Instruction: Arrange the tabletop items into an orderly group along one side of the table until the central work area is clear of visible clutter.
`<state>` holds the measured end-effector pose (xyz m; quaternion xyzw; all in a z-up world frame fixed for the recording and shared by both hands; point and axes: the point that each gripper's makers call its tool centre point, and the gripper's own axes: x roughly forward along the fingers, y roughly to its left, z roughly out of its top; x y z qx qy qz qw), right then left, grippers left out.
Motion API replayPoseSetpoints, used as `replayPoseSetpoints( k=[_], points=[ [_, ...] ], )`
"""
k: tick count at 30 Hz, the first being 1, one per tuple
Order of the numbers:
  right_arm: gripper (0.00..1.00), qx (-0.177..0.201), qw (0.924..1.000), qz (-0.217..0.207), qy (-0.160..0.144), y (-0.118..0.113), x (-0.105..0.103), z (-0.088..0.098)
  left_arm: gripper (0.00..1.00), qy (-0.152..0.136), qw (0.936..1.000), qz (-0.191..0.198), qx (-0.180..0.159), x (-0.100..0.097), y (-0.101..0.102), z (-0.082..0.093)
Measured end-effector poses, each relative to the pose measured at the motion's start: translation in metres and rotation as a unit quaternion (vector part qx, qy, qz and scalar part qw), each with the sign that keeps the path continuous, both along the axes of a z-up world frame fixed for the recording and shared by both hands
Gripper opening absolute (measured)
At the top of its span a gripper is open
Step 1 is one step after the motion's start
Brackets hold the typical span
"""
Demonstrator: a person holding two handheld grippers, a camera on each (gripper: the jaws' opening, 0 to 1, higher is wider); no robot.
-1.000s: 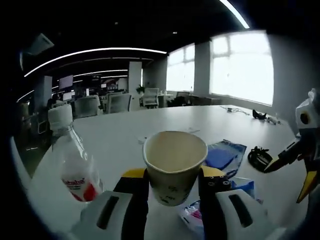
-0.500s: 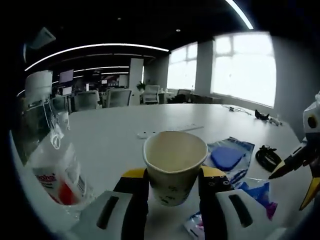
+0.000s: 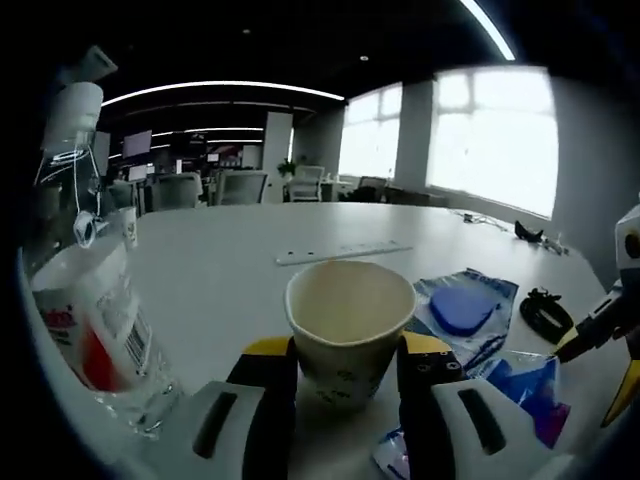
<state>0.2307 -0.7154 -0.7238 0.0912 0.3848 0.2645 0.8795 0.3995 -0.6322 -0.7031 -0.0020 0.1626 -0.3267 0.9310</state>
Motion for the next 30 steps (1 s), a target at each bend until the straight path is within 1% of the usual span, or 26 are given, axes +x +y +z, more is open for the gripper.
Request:
replayPoseSetpoints(
  k=[1,5,6,7,8,9,12,14,15,18,20,27,29,30],
  points=[
    [0.71,-0.001,1.0,0.001,0.001,0.0,0.0,-0.001,0.37,0.001,1.0,-0.001,0.007,-0.001,0.0,-0.002],
    [0.71,-0.001,1.0,-0.001,0.002,0.0,0.002,-0.002,0.38,0.01,0.9999,-0.001,0.008,-0.003,0.0,-0.007],
    [0.71,-0.001,1.0,-0.001,0.001,0.001,0.002,-0.001,0.4,0.013,0.9999,0.001,0.008,-0.003,0.001,-0.009],
    [0.71,0.0,1.0,-0.001,0.0,0.001,0.003,-0.001,0.45,0.014,0.9999,0.004,0.006,-0.004,0.002,-0.009],
    [0.71,0.001,1.0,-0.002,0.0,0.002,0.003,0.0,0.48,0.015,0.9998,0.01,0.0,-0.004,0.003,-0.009],
    [0.71,0.002,1.0,-0.002,-0.001,0.003,0.004,0.0,0.5,0.017,0.9997,0.012,-0.014,-0.004,0.004,-0.007],
    [0.71,0.002,1.0,-0.003,-0.003,0.003,0.005,0.0,0.54,0.027,0.9986,0.019,-0.042,-0.006,0.006,-0.002],
    [0.71,0.001,1.0,-0.004,-0.005,0.003,0.006,0.0,0.58,0.033,0.9978,0.022,-0.053,-0.007,0.007,0.0],
    [0.71,0.0,1.0,-0.005,-0.006,0.002,0.006,0.0,0.6,0.031,0.9977,0.023,-0.057,-0.008,0.007,0.002],
    [0.7,-0.001,0.9999,-0.007,-0.009,0.002,0.008,0.0,0.64,0.031,0.9972,0.024,-0.064,-0.013,0.01,0.004],
    [0.7,-0.001,0.9999,-0.008,-0.011,0.002,0.01,0.001,0.68,0.037,0.9962,0.021,-0.077,-0.019,0.009,0.007],
    [0.69,-0.002,0.9997,-0.013,-0.019,0.002,0.013,0.003,0.77,0.031,0.9968,-0.008,-0.074,-0.041,0.005,0.014],
    [0.69,-0.004,0.9997,-0.014,-0.021,0.001,0.013,0.004,0.78,0.037,0.9969,-0.017,-0.067,-0.048,0.003,0.014],
    [0.69,-0.006,0.9996,-0.014,-0.022,0.001,0.013,0.004,0.79,0.04,0.997,-0.016,-0.064,-0.051,0.004,0.013]
  ],
)
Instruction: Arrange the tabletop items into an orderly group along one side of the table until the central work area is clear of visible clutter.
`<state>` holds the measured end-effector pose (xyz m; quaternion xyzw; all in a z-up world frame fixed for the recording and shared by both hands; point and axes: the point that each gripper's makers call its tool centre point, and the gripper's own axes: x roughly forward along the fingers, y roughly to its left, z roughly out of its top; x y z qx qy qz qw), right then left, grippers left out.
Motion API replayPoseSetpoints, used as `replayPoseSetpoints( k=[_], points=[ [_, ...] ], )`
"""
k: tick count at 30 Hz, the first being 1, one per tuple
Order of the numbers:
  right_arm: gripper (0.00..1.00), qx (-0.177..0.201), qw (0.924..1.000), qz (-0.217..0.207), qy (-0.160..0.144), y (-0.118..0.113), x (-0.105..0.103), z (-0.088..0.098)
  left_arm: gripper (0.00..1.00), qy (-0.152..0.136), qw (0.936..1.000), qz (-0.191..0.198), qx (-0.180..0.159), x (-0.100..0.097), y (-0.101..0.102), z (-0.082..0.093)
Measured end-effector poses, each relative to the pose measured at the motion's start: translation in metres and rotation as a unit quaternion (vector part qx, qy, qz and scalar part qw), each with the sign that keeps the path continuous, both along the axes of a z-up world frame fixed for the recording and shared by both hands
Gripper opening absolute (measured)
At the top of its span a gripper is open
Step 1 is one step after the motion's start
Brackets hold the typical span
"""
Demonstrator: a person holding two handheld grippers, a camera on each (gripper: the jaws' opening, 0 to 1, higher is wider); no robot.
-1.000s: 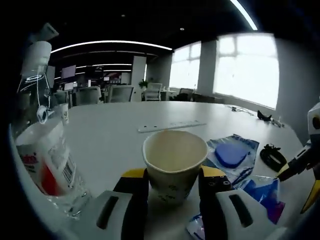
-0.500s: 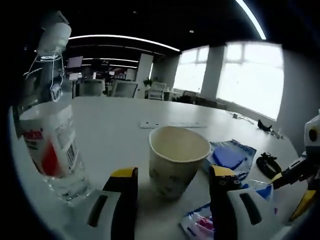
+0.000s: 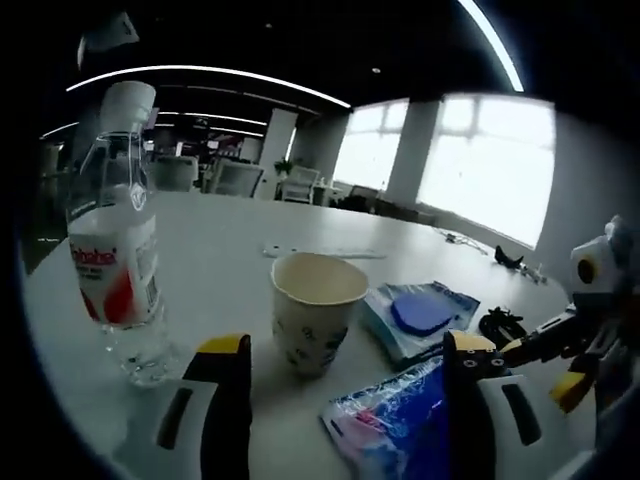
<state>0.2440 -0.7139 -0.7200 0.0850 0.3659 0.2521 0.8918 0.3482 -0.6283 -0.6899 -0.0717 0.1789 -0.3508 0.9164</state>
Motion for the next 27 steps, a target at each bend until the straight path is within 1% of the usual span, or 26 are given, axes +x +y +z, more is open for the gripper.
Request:
replayPoseSetpoints(
  k=[2,5,7,9,11,12,14,17,18,20,21,25,26,27],
  points=[
    [0.69,-0.002,1.0,-0.001,-0.005,0.0,0.001,0.001,0.81,0.0,1.0,-0.002,0.008,-0.006,0.002,0.0],
    [0.67,-0.006,0.9999,-0.003,-0.009,-0.001,0.001,0.002,0.81,0.001,0.9999,-0.002,0.017,-0.013,0.006,0.0],
    [0.64,-0.008,0.9998,-0.012,-0.012,-0.003,0.002,0.002,0.81,0.003,0.9998,0.0,0.021,-0.019,0.008,-0.001],
    [0.62,-0.006,0.9997,-0.016,-0.015,-0.003,0.003,0.003,0.79,0.009,0.9997,0.0,0.025,-0.024,0.008,-0.003],
    [0.6,-0.008,0.9996,-0.022,-0.017,-0.005,0.004,0.002,0.77,0.004,0.9985,0.003,0.055,-0.029,0.013,-0.007],
    [0.59,-0.01,0.9995,-0.025,-0.018,-0.006,0.004,0.002,0.75,0.004,0.998,0.005,0.062,-0.031,0.015,-0.008],
    [0.57,-0.013,0.9993,-0.028,-0.021,-0.007,0.004,0.002,0.71,0.005,0.9981,0.004,0.061,-0.035,0.015,-0.007],
    [0.52,-0.01,0.9991,-0.036,-0.02,-0.008,0.004,0.002,0.6,0.005,0.9983,0.01,0.058,-0.042,0.018,-0.006],
    [0.51,-0.009,0.999,-0.04,-0.018,-0.009,0.003,0.001,0.58,0.006,0.9982,0.011,0.058,-0.045,0.019,-0.007],
    [0.48,-0.012,0.9988,-0.045,-0.018,-0.009,0.002,-0.001,0.57,0.017,0.998,0.017,0.059,-0.049,0.021,-0.011],
    [0.47,-0.016,0.9986,-0.048,-0.019,-0.01,0.002,-0.002,0.55,0.024,0.998,0.018,0.056,-0.052,0.022,-0.013],
    [0.43,-0.026,0.9981,-0.051,-0.024,-0.009,0.0,-0.006,0.48,0.034,0.9976,0.018,0.058,-0.059,0.022,-0.016],
    [0.41,-0.028,0.9981,-0.051,-0.023,-0.008,0.0,-0.007,0.45,0.039,0.9973,0.019,0.059,-0.061,0.022,-0.018],
    [0.4,-0.028,0.998,-0.053,-0.022,-0.008,-0.001,-0.007,0.39,0.047,0.997,0.022,0.057,-0.062,0.023,-0.019]
  ],
)
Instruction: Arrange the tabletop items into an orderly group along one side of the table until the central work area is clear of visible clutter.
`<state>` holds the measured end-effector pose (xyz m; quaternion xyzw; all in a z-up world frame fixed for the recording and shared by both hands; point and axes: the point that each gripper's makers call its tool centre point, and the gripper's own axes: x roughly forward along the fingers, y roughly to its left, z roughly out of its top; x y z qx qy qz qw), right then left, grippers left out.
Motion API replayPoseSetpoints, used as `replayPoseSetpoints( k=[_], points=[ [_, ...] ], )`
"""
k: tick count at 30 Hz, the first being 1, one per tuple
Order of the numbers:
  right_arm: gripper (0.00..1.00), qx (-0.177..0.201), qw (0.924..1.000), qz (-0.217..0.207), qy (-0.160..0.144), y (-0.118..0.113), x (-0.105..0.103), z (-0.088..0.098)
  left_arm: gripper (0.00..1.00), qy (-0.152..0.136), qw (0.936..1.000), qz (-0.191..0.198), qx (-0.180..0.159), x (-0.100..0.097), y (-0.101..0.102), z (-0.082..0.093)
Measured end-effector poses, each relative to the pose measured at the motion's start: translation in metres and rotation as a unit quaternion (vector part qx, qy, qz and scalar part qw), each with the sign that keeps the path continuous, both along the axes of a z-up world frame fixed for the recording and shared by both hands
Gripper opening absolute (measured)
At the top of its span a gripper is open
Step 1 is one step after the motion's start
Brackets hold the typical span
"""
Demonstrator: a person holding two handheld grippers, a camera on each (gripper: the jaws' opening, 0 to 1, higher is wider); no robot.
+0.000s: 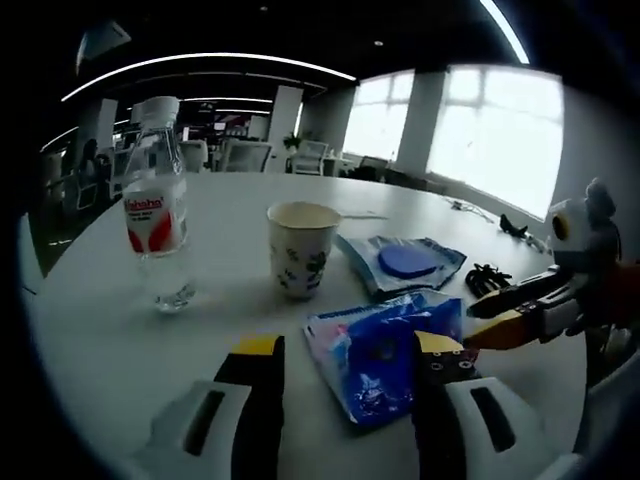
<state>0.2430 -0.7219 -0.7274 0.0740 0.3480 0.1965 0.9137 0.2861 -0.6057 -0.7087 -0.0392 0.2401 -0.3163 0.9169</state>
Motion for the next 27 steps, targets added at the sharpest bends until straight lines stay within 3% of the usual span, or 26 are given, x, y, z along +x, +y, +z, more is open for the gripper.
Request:
replayPoseSetpoints(
  k=[2,4,14,27],
  points=[
    [0.35,0.002,1.0,-0.003,-0.001,0.0,0.0,0.0,0.33,0.021,0.9996,0.012,-0.017,-0.002,0.001,-0.002],
    [0.32,0.002,1.0,-0.008,-0.004,0.001,0.001,0.0,0.33,0.023,0.9995,0.015,-0.017,-0.002,0.001,-0.003],
    [0.15,-0.007,0.9997,-0.018,0.012,0.002,-0.003,-0.009,0.09,0.042,0.9987,0.021,0.019,-0.011,0.007,-0.015],
    [0.0,0.007,0.9997,-0.014,0.019,0.007,-0.006,-0.008,0.01,0.055,0.9979,0.023,0.024,-0.015,0.01,-0.014]
  ],
)
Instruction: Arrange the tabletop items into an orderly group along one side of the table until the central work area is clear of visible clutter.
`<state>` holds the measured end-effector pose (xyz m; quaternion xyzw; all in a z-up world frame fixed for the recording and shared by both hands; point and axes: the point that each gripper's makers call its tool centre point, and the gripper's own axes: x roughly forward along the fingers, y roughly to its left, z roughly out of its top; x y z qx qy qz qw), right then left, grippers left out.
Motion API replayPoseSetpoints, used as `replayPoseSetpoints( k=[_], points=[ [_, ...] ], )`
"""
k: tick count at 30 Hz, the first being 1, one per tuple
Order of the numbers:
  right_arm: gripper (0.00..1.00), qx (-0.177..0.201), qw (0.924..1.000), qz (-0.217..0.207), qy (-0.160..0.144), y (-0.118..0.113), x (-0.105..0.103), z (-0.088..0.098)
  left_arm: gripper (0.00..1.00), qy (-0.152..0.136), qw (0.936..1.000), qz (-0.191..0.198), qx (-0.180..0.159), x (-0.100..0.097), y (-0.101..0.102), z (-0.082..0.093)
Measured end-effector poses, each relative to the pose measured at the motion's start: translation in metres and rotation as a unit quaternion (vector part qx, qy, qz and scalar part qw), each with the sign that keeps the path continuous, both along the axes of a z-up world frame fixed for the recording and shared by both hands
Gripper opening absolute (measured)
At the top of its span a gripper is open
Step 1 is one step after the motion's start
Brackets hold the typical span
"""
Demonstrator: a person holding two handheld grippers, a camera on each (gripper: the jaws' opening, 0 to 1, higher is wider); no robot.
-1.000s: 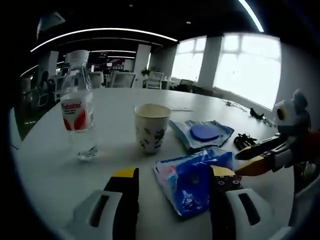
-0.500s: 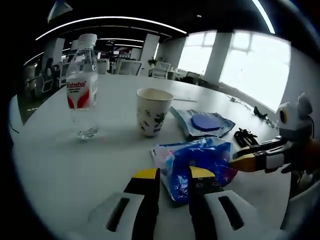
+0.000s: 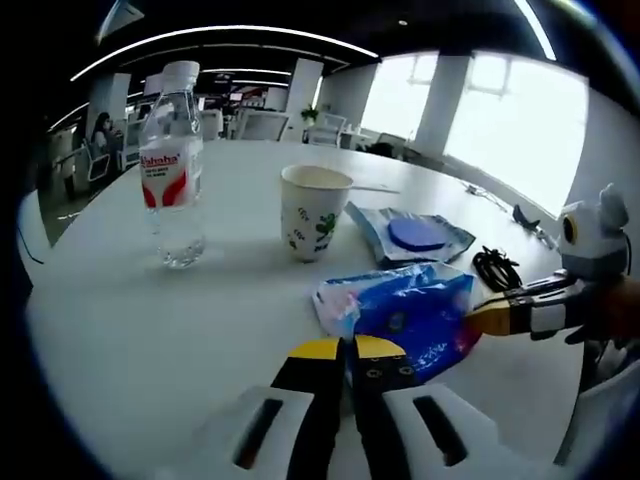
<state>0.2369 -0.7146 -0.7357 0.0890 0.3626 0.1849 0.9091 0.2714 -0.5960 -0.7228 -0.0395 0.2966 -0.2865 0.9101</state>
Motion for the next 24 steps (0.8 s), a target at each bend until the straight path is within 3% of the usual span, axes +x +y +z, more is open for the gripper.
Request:
replayPoseSetpoints(
  k=[10,24],
  points=[
    [0.0,-0.005,1.0,0.008,-0.002,-0.003,-0.006,0.005,0.0,0.022,0.9997,-0.005,0.011,-0.013,-0.001,0.003],
    [0.0,-0.006,0.9998,-0.007,-0.015,-0.023,-0.008,0.032,0.0,0.014,0.9998,-0.013,0.001,-0.017,-0.02,0.03]
  ],
)
